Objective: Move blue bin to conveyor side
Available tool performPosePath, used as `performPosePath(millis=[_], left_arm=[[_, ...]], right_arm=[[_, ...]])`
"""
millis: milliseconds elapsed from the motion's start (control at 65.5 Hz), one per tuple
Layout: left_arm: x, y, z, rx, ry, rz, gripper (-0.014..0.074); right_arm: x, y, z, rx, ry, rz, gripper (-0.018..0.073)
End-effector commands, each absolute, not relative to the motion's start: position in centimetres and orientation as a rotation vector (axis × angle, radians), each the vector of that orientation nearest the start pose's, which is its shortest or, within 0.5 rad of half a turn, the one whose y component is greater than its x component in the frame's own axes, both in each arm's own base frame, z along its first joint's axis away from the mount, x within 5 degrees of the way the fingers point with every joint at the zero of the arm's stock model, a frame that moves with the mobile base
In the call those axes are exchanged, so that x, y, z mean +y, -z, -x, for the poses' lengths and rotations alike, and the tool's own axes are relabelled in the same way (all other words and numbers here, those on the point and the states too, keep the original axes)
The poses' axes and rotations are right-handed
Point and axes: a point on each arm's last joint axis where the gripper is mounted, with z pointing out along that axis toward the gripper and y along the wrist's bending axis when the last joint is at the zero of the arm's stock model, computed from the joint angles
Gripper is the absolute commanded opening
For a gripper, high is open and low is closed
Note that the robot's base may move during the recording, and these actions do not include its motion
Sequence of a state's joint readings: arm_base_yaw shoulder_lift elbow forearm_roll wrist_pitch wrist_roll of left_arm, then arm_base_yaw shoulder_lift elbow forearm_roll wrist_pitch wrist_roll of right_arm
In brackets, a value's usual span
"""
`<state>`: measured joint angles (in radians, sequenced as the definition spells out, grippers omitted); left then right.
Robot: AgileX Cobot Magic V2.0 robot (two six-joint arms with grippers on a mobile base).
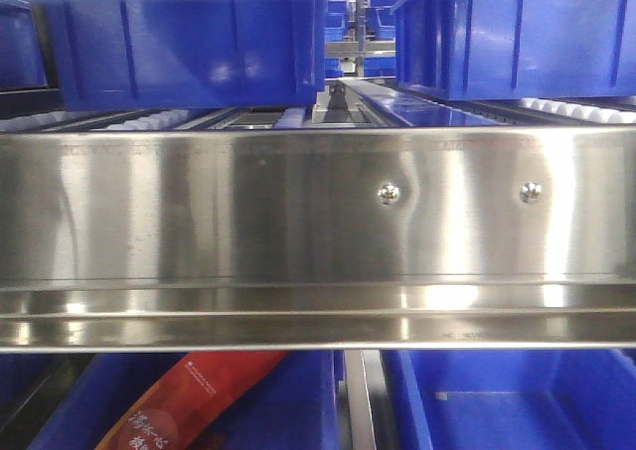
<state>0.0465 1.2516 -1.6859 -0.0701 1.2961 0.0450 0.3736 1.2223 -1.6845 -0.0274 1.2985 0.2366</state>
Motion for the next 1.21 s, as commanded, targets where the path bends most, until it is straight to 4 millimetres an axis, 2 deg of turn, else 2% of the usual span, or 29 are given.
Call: performPosePath(millis=[0,229,458,794,946,1068,1191], left_arm=[[0.4,-49.1,-20.4,2.247,0.029,-0.012,-0.002],[0.0,-47.8,-17.9,2.262,0.066,-0.009,-0.002],[-0.7,-48.4,-16.6,2.224,0.145,-0.025,-0.002],[-2.4,-48.4,-16.6,2.232,0.178,-0.096,-0.002],[-2.5,-48.4,-17.1,2.239,0.117,-0.068,-0.002],[-3.2,-48.5,-17.8,2.246,0.136,-0.103,-0.002],[-3.9,-49.4,-18.5,2.227,0.166,-0.106,-0.002]], right_arm=[[6.5,-49.9,-17.9,2.212,-0.256,0.171,-0.0079],[6.2,-49.7,-15.8,2.204,-0.328,0.178,-0.0079],[6.5,-49.9,-15.2,2.2,-0.407,0.188,-0.0079],[6.4,-49.9,-15.3,2.196,-0.379,0.2,-0.0079],[6.0,-49.9,-15.5,2.188,-0.31,0.196,-0.0079],[5.9,-49.9,-15.5,2.187,-0.296,0.194,-0.0079],[5.9,-49.9,-15.5,2.187,-0.296,0.194,-0.0079]])
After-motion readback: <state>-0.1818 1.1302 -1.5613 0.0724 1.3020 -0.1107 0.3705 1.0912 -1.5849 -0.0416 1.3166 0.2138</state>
